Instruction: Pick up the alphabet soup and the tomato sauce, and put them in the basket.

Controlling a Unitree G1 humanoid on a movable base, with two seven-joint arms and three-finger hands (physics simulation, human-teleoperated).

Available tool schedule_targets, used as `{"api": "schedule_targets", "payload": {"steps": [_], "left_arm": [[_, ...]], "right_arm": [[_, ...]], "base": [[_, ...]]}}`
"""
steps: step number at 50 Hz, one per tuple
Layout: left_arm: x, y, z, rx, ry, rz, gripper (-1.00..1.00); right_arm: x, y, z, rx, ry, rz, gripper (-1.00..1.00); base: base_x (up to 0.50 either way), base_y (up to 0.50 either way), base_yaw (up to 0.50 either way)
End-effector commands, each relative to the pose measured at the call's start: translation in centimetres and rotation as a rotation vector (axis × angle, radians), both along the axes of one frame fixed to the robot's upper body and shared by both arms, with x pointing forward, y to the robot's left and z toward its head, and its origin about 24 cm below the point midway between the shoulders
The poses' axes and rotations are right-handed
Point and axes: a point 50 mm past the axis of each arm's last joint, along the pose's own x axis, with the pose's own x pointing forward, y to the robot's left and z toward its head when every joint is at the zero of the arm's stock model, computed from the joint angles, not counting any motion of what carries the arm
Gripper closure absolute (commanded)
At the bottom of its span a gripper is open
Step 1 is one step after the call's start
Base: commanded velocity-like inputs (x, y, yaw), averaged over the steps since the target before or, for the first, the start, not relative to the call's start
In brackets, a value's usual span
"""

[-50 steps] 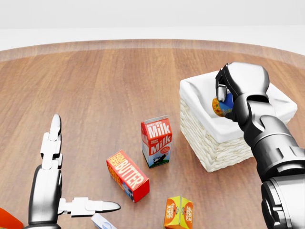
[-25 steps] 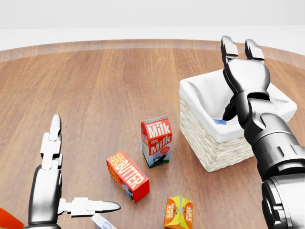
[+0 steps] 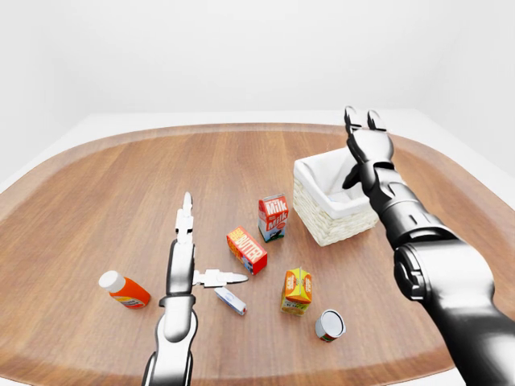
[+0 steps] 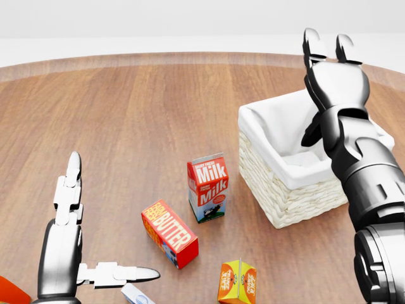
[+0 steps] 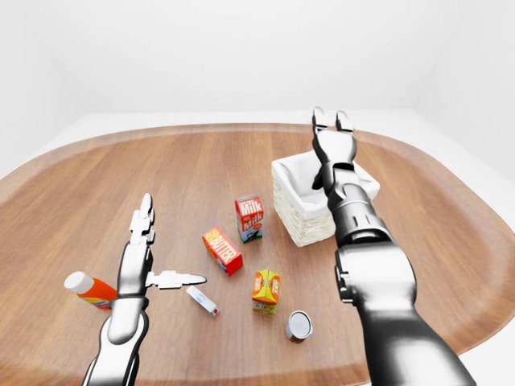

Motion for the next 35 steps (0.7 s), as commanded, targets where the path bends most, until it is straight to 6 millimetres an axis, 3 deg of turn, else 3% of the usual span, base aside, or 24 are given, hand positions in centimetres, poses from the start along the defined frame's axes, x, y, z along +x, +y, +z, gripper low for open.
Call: {"api": "schedule_targets", "payload": {"steps": [1, 18, 35], "left_arm": [[-0.1, 0.1, 0.1, -0.014, -0.003, 0.004, -1.0], [-0.1, 0.1, 0.1, -0.014, -0.003, 0.004, -1.0], [0.0, 0.1, 0.2, -0.017, -0.009, 0.004, -1.0]], "right_arm": [[0.1, -0.8, 1.2, 0.015, -0.019, -0.023, -1.0], [0.1, -1.4, 2.8, 0.032, -0.088, -0.038, -1.0], [-0.3, -2.5, 2.4, 0.116, -0.116, -0.072, -1.0]], "base": [[0.0, 0.0, 0.0], [0.0, 0.0, 0.0], [0.0, 0.0, 0.0]]}}
